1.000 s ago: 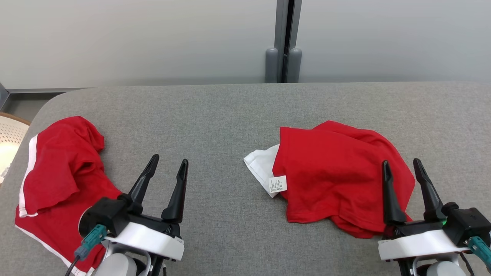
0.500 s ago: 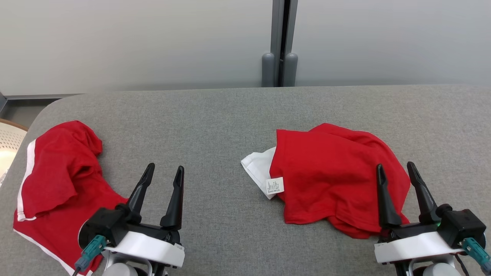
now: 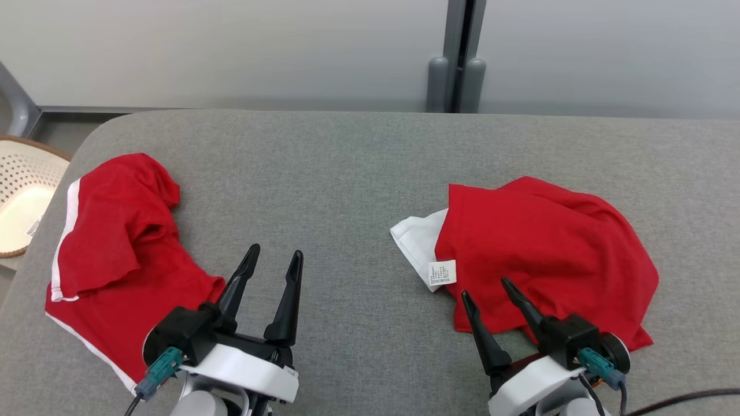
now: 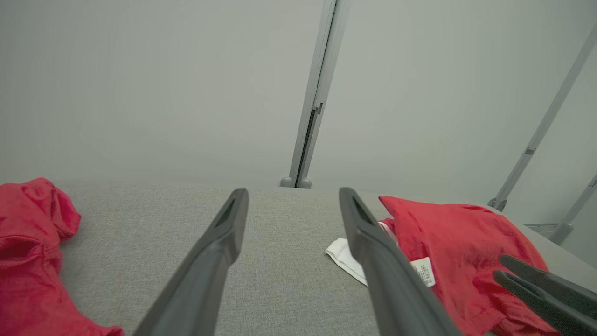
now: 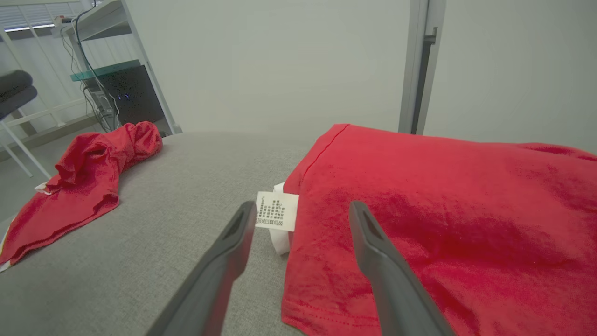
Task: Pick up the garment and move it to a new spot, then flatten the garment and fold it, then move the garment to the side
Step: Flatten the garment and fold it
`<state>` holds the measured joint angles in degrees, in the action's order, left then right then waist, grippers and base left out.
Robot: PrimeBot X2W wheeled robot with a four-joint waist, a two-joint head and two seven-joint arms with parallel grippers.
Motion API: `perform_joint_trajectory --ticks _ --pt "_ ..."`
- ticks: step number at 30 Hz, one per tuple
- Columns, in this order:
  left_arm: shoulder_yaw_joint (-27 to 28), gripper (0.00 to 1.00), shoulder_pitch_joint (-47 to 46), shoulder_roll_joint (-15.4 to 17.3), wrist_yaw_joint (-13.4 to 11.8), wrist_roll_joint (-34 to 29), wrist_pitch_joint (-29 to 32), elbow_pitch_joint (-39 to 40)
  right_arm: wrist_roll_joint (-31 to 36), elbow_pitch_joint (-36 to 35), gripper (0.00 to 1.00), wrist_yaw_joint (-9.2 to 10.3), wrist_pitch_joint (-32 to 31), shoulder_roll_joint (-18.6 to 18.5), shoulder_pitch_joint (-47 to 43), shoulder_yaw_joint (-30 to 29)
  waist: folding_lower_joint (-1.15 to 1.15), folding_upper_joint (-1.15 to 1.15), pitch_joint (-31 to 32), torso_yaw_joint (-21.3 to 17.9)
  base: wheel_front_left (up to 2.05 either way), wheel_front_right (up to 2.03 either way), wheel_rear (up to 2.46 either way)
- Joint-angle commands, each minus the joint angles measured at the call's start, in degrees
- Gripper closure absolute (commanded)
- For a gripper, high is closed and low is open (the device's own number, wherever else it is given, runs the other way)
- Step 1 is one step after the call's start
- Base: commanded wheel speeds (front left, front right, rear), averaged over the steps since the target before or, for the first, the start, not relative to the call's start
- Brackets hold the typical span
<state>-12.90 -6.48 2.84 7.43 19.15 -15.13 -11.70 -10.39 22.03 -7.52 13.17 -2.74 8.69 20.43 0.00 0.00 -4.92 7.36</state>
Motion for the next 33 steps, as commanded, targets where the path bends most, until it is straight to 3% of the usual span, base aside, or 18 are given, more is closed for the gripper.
perform_joint_trajectory --ticks 1,14,15,16,24,33 --pt "-0.17 0.0 -1.43 0.25 0.05 0.45 -0.03 -0.1 1.45 2.45 0.0 0.06 -0.97 -0.26 1.54 -0.68 0.0 0.0 -1.57 1.78 0.0 0.0 0.0" --pt "-2.42 0.0 -3.68 0.15 0.06 1.7 -0.02 -1.02 7.58 15.74 0.0 0.05 -4.38 -0.25 8.34 -5.41 0.0 0.0 -5.45 7.71 0.0 0.0 0.0" --pt "-2.5 0.0 -3.68 0.14 0.06 1.84 -0.02 -1.03 8.01 16.47 0.29 0.05 -4.53 -0.25 8.48 -6.2 0.0 0.0 -5.49 7.87 0.0 0.0 0.0" --pt "-2.6 0.0 -3.62 0.14 0.06 1.96 -0.02 -1.07 8.34 16.99 1.0 0.05 -4.44 -0.26 8.61 -6.52 0.0 0.0 -5.49 8.02 0.0 0.0 0.0" --pt "-2.72 0.0 -2.77 0.13 0.06 1.87 -0.02 -1.52 4.32 16.27 1.0 0.04 -1.38 -0.18 8.91 -3.34 0.0 0.0 -3.53 7.87 0.0 0.0 0.0" --pt "-4.97 0.0 -0.97 0.17 0.06 1.67 -0.02 -2.1 -4.37 7.23 1.0 0.03 1.23 -0.17 14.38 8.57 0.0 0.0 1.05 6.36 0.0 0.0 0.0"
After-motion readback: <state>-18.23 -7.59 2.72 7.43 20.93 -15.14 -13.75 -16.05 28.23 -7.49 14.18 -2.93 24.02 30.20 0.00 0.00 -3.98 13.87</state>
